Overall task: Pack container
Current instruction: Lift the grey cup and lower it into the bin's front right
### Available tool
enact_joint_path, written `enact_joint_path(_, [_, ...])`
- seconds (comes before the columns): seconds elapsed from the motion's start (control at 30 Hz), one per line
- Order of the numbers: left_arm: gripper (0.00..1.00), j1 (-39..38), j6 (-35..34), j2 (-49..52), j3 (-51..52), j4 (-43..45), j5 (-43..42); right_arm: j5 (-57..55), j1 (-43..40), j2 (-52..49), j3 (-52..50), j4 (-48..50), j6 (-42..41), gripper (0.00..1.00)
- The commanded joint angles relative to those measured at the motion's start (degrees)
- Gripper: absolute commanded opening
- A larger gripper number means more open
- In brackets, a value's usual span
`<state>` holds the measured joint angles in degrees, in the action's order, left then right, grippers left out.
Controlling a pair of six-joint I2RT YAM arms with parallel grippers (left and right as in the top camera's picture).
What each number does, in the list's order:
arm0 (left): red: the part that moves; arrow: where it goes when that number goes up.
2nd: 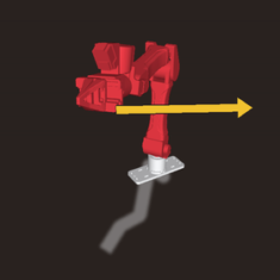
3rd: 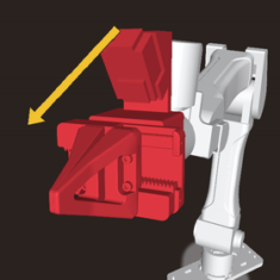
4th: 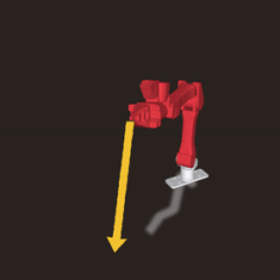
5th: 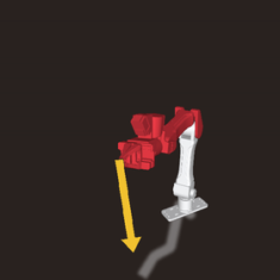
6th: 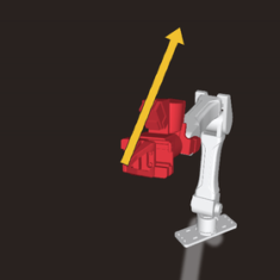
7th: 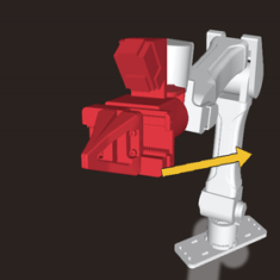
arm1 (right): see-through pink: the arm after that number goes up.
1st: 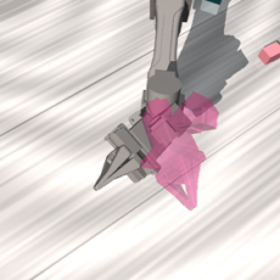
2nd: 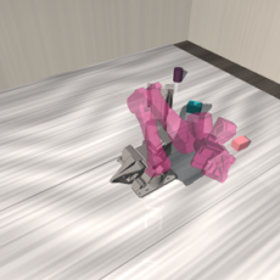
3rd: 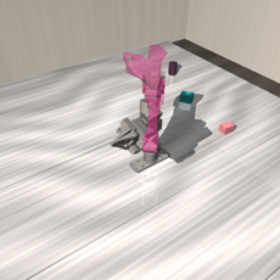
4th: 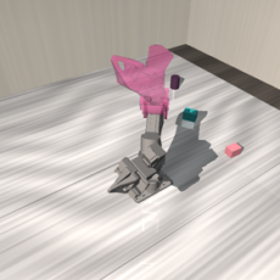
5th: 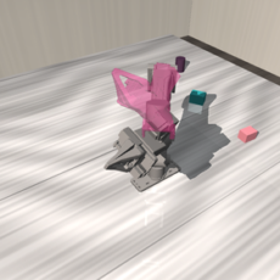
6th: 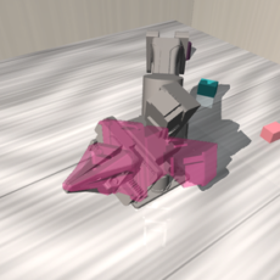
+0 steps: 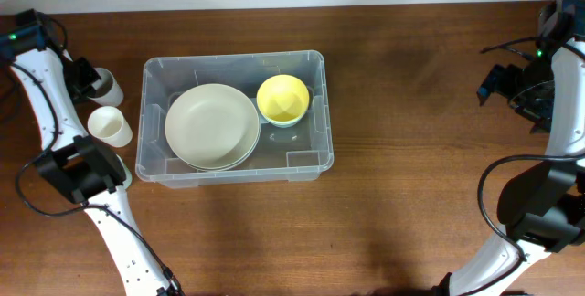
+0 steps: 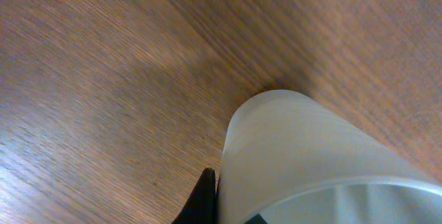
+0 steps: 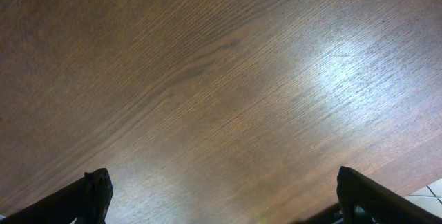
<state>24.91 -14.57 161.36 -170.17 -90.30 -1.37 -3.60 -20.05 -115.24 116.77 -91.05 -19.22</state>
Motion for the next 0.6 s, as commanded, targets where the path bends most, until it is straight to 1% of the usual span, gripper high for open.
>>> enact_joint_path(0.0, [0.01, 0.66, -0.11, -8.72, -4.61, 1.36, -1.05, -0.28, -0.22, 0.61, 0.00, 0.02, 0.15, 0.99])
enact_joint_path(0.07, [0.01, 0.59, -0.09, -11.58, -6.51, 1.73, -3.04, -0.28, -0.22, 0.61, 0.02, 0.02, 0.15, 0.99])
enact_joint_path(0.13, [0.01, 0.02, 1.33, -15.80, -8.96, 1.55, -9.18, -0.28, -0.22, 0.61, 0.02, 0.02, 0.15, 0.99])
enact_joint_path(0.27, [0.01, -2.10, 4.92, -22.12, -9.62, 0.85, -16.15, -0.28, -0.22, 0.61, 0.02, 0.02, 0.15, 0.99])
enact_joint_path(0.5, [0.01, -9.94, 14.19, -29.88, -9.62, -1.75, -17.09, -0.28, -0.22, 0.61, 0.00, 0.02, 0.15, 0.99])
enact_joint_path(0.57, [0.01, -13.97, 17.07, -31.04, -9.62, -3.23, -17.11, -0.28, -0.22, 0.61, 0.00, 0.02, 0.15, 0.99])
